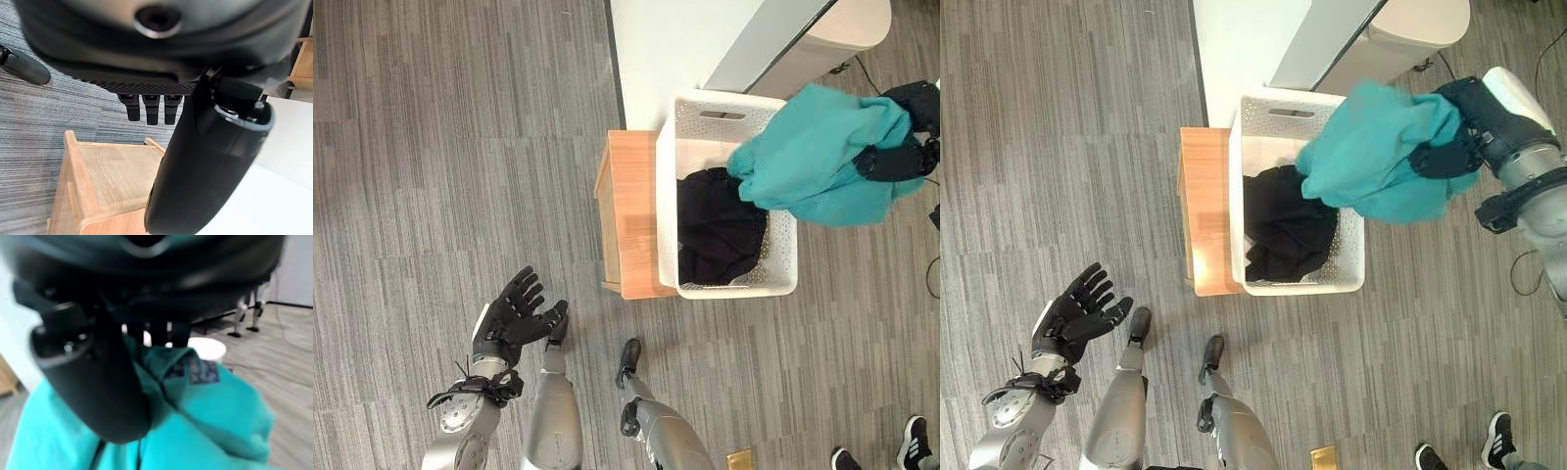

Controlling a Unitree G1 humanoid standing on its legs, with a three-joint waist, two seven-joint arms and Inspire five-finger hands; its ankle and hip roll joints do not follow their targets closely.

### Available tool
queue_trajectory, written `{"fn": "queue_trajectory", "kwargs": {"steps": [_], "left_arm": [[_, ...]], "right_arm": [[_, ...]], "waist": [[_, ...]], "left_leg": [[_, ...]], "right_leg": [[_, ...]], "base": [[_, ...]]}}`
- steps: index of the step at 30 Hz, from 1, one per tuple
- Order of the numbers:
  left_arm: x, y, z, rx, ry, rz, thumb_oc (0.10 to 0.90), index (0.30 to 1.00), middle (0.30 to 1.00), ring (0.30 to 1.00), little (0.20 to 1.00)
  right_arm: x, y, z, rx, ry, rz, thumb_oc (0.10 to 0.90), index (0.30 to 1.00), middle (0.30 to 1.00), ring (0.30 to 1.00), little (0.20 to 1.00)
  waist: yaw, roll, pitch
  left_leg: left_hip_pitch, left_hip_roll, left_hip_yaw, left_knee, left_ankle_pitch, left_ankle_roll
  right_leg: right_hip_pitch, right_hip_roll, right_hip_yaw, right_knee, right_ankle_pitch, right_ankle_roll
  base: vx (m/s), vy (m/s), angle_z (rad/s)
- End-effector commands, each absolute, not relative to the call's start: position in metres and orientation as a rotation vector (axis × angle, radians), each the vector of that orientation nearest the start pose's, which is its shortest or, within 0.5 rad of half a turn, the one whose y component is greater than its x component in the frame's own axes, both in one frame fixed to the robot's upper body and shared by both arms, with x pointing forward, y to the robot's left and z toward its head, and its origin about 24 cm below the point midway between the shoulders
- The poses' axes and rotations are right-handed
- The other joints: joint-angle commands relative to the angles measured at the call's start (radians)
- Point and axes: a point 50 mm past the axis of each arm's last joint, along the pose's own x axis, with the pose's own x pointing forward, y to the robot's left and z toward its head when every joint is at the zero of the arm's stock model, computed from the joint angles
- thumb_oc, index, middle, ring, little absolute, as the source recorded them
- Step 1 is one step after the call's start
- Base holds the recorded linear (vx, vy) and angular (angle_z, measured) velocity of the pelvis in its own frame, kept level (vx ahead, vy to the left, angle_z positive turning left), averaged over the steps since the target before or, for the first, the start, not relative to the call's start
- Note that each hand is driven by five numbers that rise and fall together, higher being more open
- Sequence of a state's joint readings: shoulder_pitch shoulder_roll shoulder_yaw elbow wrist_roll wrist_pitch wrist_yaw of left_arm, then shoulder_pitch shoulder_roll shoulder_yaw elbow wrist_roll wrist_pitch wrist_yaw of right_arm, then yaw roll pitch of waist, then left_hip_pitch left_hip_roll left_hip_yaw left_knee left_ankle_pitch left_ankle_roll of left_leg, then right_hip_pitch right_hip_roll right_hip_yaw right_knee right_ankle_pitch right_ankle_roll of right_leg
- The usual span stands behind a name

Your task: Pick up bed clothes into laundry basket.

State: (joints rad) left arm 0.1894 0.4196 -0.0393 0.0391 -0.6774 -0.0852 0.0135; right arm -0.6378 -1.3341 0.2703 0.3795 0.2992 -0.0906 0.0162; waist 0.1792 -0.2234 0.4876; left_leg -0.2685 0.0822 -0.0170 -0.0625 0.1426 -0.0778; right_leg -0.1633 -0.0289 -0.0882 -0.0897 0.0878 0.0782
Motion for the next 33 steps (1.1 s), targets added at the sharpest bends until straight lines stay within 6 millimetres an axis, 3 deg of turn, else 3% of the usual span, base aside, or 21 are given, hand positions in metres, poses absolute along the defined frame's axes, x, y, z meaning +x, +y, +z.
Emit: {"fn": "queue_trajectory", "kwargs": {"steps": [1,8,9,12,18,20,22,28,33], "left_arm": [[0.205,0.245,0.046,-0.233,-0.009,0.072,0.8,0.9,0.9,0.9,0.9],[0.206,0.24,0.043,-0.241,0.003,0.067,0.8,0.9,0.9,0.9,0.9],[0.206,0.239,0.042,-0.239,0.01,0.065,0.8,0.9,0.9,0.9,0.9],[0.206,0.239,0.042,-0.234,0.014,0.062,0.8,0.9,0.9,0.9,0.9],[0.205,0.237,0.039,-0.216,0.03,0.046,0.8,0.9,0.9,0.9,0.9],[0.205,0.237,0.039,-0.217,0.029,0.048,0.8,0.9,0.9,0.9,0.9],[0.207,0.236,0.039,-0.208,0.027,0.038,0.8,0.9,0.9,0.9,0.9],[0.21,0.232,0.039,-0.21,0.021,0.023,0.8,0.9,0.9,0.9,0.9],[0.211,0.23,0.039,-0.216,0.018,0.014,0.8,0.9,0.9,0.9,0.9]], "right_arm": [[0.288,-0.35,0.343,-0.885,-0.478,-0.361,0.4,0.3,0.3,0.3,0.3],[0.299,-0.329,0.324,-0.832,-0.477,-0.253,0.4,0.3,0.3,0.3,0.3],[0.303,-0.319,0.314,-0.865,-0.455,-0.198,0.4,0.3,0.3,0.3,0.3],[0.307,-0.314,0.306,-0.888,-0.426,-0.166,0.4,0.3,0.3,0.3,0.3],[0.32,-0.301,0.269,-1.056,-0.28,-0.042,0.4,0.3,0.3,0.3,0.3],[0.32,-0.3,0.27,-1.058,-0.281,-0.041,0.4,0.3,0.3,0.3,0.3],[0.327,-0.282,0.256,-1.176,-0.24,0.064,0.4,0.3,0.3,0.3,0.3],[0.331,-0.272,0.244,-1.221,-0.219,0.122,0.4,0.3,0.3,0.3,0.3],[0.332,-0.275,0.242,-1.252,-0.204,0.11,0.4,0.3,0.3,0.3,0.3]], "waist": [[0.017,-0.093,0.031],[0.019,-0.084,0.032],[0.018,-0.081,0.032],[0.021,-0.075,0.032],[0.03,-0.056,0.032],[0.028,-0.055,0.032],[0.034,-0.043,0.032],[0.037,-0.032,0.032],[0.037,-0.028,0.032]], "left_leg": [[0.047,0.009,0.024,-0.025,-0.061,-0.025],[0.043,0.009,0.031,-0.025,-0.061,-0.023],[0.039,0.01,0.031,-0.025,-0.06,-0.023],[0.036,0.009,0.031,-0.025,-0.06,-0.023],[0.022,0.005,0.027,-0.025,-0.06,-0.023],[0.022,0.005,0.027,-0.025,-0.059,-0.023],[0.014,0.002,0.028,-0.025,-0.059,-0.024],[0.006,-0.002,0.024,-0.025,-0.059,-0.024],[0.004,-0.004,0.02,-0.025,-0.06,-0.022]], "right_leg": [[-0.011,-0.083,0.015,0.063,-0.037,0.067],[-0.021,-0.08,0.02,0.066,-0.037,0.066],[-0.027,-0.08,0.019,0.067,-0.037,0.066],[-0.031,-0.08,0.019,0.068,-0.037,0.066],[-0.042,-0.083,0.017,0.065,-0.034,0.067],[-0.042,-0.083,0.017,0.066,-0.034,0.067],[-0.047,-0.084,0.018,0.063,-0.031,0.069],[-0.05,-0.088,0.013,0.058,-0.03,0.07],[-0.051,-0.09,0.013,0.058,-0.031,0.071]], "base": [[0.0,0.0,0.0],[0.0,-0.001,-0.01],[0.0,0.0,0.0],[0.0,0.0,0.0],[0.0,0.0,0.0],[0.0,0.0,0.0],[0.0,0.0,0.0],[0.0,0.0,0.0],[0.0,0.0,0.0]]}}
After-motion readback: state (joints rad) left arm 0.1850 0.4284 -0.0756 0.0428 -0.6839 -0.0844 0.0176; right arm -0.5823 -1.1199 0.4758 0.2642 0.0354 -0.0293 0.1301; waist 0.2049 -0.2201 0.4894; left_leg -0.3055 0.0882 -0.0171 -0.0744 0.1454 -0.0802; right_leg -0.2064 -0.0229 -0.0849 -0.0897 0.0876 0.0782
